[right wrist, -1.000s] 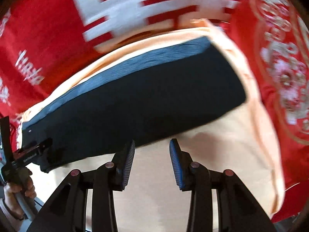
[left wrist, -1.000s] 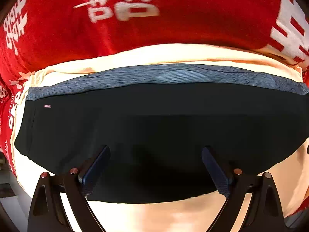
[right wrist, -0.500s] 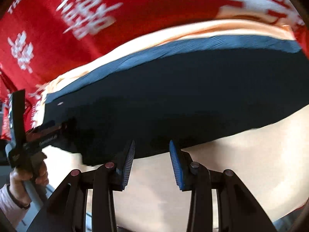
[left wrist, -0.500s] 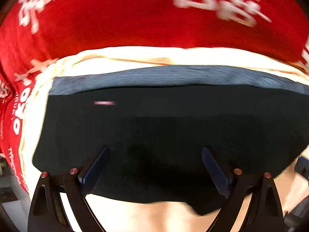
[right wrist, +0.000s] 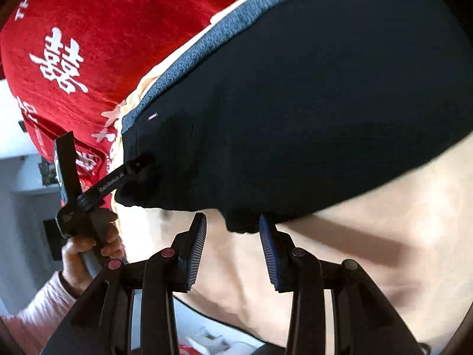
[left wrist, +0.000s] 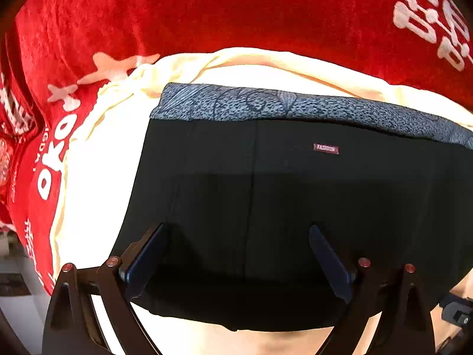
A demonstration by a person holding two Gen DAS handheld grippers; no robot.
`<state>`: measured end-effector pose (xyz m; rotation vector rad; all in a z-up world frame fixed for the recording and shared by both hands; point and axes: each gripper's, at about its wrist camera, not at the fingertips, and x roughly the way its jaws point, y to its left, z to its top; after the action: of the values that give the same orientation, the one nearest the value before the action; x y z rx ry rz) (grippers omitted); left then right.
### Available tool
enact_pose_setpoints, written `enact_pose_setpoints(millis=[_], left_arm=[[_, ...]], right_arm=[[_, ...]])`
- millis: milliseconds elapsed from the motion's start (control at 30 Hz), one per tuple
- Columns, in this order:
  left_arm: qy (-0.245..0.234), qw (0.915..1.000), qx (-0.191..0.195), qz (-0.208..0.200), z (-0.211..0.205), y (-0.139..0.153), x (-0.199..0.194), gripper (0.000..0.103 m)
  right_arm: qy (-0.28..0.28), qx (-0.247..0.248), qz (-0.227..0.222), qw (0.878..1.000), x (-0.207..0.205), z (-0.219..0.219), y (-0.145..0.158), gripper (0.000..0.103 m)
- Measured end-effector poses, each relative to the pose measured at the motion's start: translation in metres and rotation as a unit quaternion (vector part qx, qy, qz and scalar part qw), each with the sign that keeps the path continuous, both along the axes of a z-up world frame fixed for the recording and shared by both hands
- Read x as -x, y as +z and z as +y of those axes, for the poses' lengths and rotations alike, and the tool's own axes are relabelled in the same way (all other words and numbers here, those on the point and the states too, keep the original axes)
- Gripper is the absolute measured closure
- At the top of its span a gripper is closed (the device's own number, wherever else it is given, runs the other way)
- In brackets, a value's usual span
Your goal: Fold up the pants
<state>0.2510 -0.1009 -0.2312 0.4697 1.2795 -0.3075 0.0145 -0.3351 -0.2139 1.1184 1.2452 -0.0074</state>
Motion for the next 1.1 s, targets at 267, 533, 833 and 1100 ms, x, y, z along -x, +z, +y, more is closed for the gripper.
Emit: enact_pose_setpoints(millis=[267,533,833,1100], left_arm=[[0.01,0.9997,0.017,0.014,0.008,0.0,0.003,0.001],[0.002,0.9997,0.021,0.012,0.012,-0.008,-0.006,0.001],[-0.064,0.9978,0.011,0.014,0.013,-0.007,-0.001,0.001],[-0.069,0.9976,-0.006,0.006,0.013,-0.009,0.001,0.0]], right_arm=[[-0.045,-0.024,0.007,0.999,0.007,-0.006,-0.01,0.062],[-0.117,-0.1,-0.01,0.988,0.003,-0.021,-0.028,0.066],[-0.036,0.009,0.003,0.999,-0.002,-0.012,0.005,0.095],[0.015,0.019,0.056,0.998,0.018,-0.003,-0.007,0.08]])
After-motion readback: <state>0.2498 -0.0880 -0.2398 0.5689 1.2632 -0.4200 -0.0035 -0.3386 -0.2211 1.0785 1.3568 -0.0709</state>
